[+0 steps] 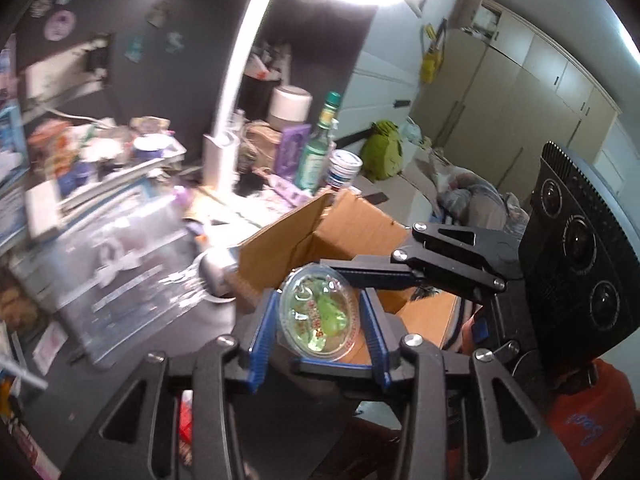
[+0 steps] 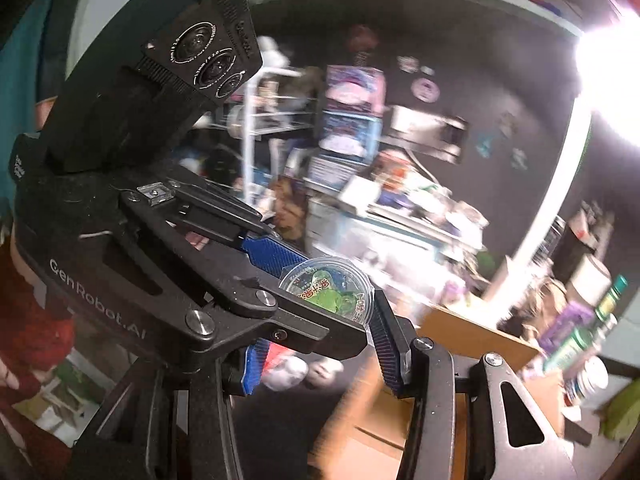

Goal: Organize objects
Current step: 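Carry the jelly cup into the cardboard box and release it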

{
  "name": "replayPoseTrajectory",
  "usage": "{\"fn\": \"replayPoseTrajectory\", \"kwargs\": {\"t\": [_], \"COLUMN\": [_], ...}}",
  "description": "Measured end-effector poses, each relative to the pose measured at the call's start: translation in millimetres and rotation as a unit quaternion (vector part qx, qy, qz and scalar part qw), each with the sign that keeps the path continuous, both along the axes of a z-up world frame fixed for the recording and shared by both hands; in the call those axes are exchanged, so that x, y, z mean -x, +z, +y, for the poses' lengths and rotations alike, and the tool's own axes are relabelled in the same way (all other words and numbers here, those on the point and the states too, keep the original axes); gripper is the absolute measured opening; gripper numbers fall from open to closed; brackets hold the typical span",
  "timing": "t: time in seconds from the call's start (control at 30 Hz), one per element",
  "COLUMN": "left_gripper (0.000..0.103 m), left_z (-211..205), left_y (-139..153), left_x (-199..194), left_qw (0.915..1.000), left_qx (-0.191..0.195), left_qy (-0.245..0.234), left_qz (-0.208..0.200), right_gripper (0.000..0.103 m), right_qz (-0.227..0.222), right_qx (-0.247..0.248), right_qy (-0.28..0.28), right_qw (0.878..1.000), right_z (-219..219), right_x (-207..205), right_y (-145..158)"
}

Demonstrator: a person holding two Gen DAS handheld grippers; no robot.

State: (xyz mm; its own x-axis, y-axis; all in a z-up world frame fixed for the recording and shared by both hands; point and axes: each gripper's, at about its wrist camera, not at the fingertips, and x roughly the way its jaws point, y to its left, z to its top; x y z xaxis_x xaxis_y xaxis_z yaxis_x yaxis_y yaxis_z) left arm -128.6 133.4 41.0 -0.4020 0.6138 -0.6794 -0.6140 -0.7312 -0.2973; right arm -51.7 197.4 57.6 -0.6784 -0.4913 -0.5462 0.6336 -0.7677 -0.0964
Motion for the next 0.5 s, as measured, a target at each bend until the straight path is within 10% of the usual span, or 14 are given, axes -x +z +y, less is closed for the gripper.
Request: {"fn": "replayPoseTrajectory", "kwargs": {"t": [0.33,0.5], "left_gripper": [0.04,0.066], "left_z": [50.6,48.2], "left_y": [-23.0,-19.5], "left_x": [50.7,51.5], "left_qw": [0.997,0.9981], "left_qx": [0.01,0.02], "left_qy": [-0.035,-0.022], "left_qz": [-0.068,-0.054], "right_gripper": [0.042,0.052], "right_qz": [-0.102,-0.125], "right_qx": [-0.049,-0.066], "right_qy": [-0.048,-0.06], "right_qw": [0.992,0.988], "right_z": [47.9,52.0], "right_x": [48.8,54.7], "right_y": [-12.0,-19.3]}}
